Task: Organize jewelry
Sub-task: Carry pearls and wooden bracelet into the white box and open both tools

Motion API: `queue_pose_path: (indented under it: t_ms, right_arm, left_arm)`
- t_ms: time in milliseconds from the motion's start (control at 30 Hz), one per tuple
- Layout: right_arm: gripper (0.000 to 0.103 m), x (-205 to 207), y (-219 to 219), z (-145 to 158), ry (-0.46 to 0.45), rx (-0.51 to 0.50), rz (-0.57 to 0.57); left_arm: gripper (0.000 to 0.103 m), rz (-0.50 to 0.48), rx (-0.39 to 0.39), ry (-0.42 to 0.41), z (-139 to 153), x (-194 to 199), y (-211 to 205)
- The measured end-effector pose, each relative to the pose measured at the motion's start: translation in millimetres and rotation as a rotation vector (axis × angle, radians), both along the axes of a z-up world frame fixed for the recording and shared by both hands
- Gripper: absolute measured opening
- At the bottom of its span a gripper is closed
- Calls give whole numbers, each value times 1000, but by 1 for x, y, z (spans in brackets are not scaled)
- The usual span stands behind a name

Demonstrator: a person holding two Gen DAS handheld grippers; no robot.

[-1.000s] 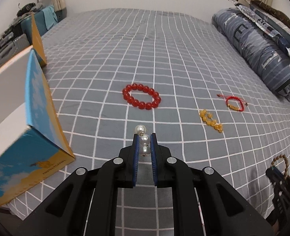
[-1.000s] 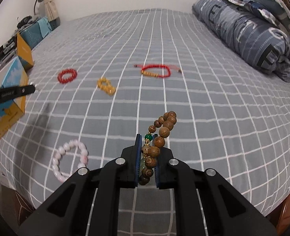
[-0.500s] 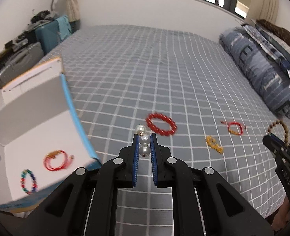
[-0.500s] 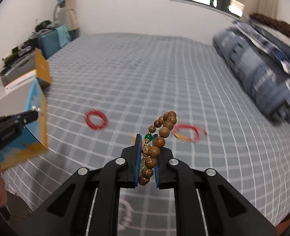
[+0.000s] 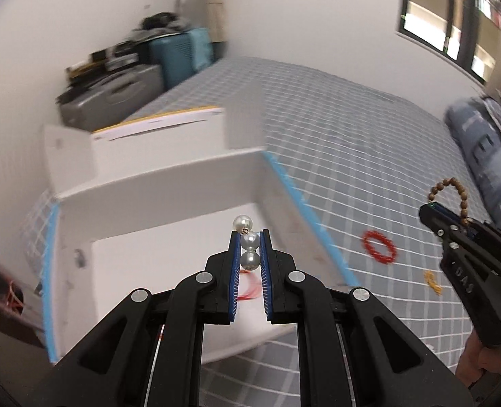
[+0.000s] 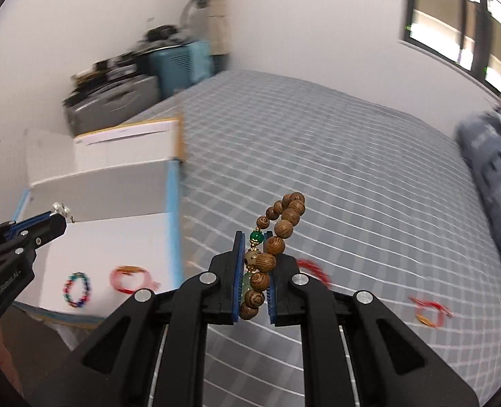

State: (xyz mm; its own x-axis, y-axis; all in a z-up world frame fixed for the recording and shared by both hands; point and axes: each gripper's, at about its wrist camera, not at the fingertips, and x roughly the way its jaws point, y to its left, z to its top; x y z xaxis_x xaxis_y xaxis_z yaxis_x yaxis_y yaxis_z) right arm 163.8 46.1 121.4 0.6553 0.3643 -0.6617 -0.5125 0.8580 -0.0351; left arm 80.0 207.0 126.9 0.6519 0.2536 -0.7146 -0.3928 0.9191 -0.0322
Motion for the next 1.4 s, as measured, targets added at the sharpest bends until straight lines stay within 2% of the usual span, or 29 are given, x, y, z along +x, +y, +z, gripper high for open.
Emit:
queue_pose_path:
  t_ms: [200, 400, 633, 833, 1100, 1133, 1167, 1233, 1300, 1367, 1400]
  right_arm:
    - [10, -17, 76, -11, 26, -20, 138]
    - [10, -21, 135, -37, 106, -91, 219]
    - [10, -11, 157, -67, 204, -171, 229]
    - [10, -9, 167, -82, 278, -214, 229]
    - [11, -13, 167, -86, 284, -218, 229]
    - [13, -13, 167, -86, 284, -214, 225]
    - [30, -13, 167, -86, 287, -210, 224]
    - [50, -12, 166, -85, 289, -188, 217]
    - [53, -14, 164, -82, 278, -178, 215]
    - [66, -15, 162, -78, 263, -171, 214]
    - [68, -16, 161, -76, 253, -168, 209]
  left_arm:
    - [11, 118, -43, 24, -12, -26, 65]
    - [11, 183, -65, 89, -40, -35, 97]
    - [11, 233, -111, 185, -76, -32, 127]
    - [11, 230, -140, 252, -91, -25, 136]
    - [12, 221, -150, 289, -102, -22, 140]
    - [13, 220, -148, 290, -102, -22, 140]
    - [14, 220, -138, 290, -102, -20, 139]
    - [19, 232, -110, 282, -98, -22, 139]
    - [34, 236, -106, 268, -94, -24, 139]
    - [51, 239, -99, 251, -89, -27, 138]
    - [56, 246, -83, 244, -86, -29, 136]
